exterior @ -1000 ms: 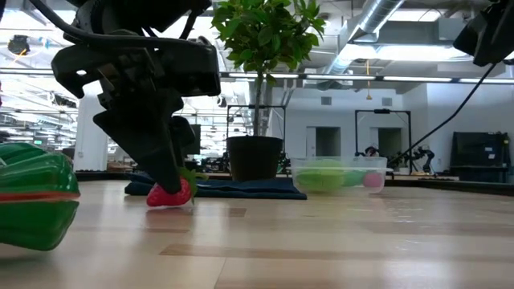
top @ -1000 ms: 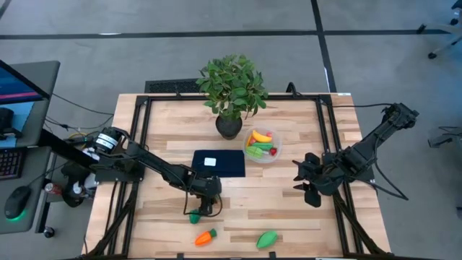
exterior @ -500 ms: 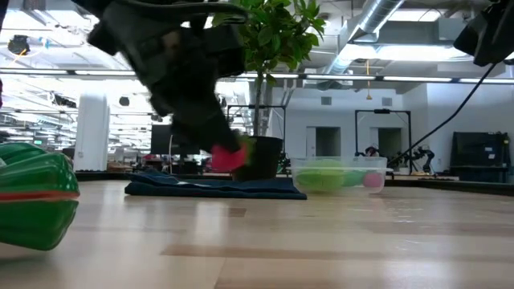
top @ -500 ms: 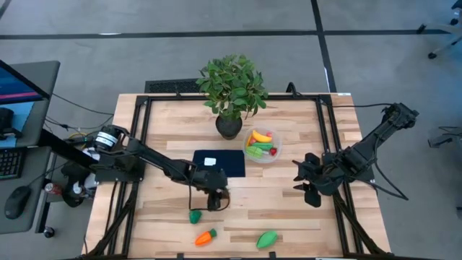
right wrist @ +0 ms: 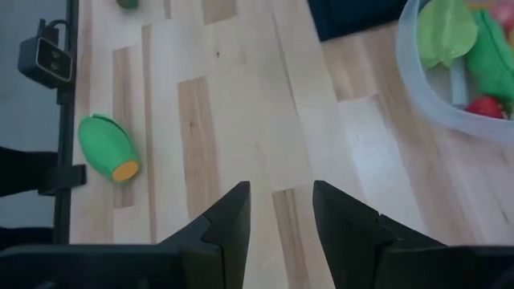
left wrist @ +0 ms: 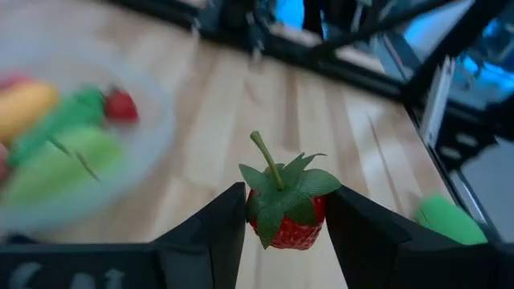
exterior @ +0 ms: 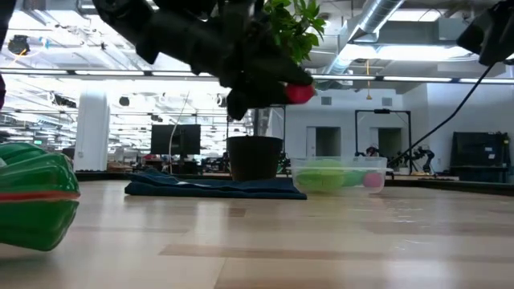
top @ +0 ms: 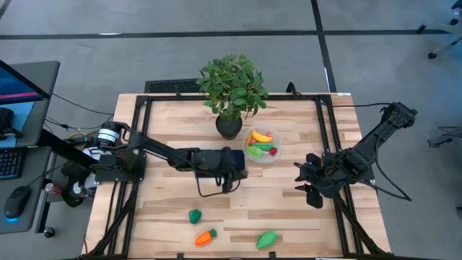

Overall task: Pick and placing Produce into tupperware
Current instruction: Put the red strawberry into the transparent container

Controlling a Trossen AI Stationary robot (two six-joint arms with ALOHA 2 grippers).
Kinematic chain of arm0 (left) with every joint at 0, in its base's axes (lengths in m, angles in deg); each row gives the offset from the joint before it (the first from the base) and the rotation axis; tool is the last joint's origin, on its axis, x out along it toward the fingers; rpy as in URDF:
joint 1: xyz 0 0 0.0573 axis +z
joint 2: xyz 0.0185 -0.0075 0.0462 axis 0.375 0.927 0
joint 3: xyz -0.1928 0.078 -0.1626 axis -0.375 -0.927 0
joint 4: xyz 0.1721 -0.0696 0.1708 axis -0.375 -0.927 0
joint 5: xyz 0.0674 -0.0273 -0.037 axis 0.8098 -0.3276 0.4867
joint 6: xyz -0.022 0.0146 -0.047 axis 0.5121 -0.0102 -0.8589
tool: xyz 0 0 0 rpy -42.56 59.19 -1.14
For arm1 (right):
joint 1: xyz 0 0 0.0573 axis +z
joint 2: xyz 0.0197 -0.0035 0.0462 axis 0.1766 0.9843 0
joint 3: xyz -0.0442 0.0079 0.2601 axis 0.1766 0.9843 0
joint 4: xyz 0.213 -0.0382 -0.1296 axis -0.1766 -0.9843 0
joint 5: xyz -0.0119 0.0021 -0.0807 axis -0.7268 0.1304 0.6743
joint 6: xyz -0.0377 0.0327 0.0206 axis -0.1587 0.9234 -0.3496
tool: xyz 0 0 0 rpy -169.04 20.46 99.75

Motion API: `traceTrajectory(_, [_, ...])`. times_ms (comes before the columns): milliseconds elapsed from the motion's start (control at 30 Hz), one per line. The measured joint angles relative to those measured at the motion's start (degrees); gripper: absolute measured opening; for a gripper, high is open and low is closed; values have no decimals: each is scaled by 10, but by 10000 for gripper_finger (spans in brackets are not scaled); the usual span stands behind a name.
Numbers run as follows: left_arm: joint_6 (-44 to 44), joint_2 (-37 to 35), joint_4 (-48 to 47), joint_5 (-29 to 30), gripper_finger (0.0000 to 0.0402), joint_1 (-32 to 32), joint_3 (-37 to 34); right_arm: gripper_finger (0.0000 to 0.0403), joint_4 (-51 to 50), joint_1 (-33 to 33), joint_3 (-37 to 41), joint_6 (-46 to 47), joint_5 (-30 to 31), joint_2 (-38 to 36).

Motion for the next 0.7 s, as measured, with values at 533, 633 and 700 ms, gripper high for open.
traceTrajectory(533, [81, 16, 96, 126, 154, 24, 16, 128, -2, 0, 0, -1, 47, 0])
traceTrajectory(633, [89, 38, 94, 151, 154, 23, 39, 128, -3, 0, 0, -4, 56, 0])
traceTrajectory(700, [88, 63, 97, 162, 154, 23, 65, 128, -5, 0, 0, -4, 57, 0])
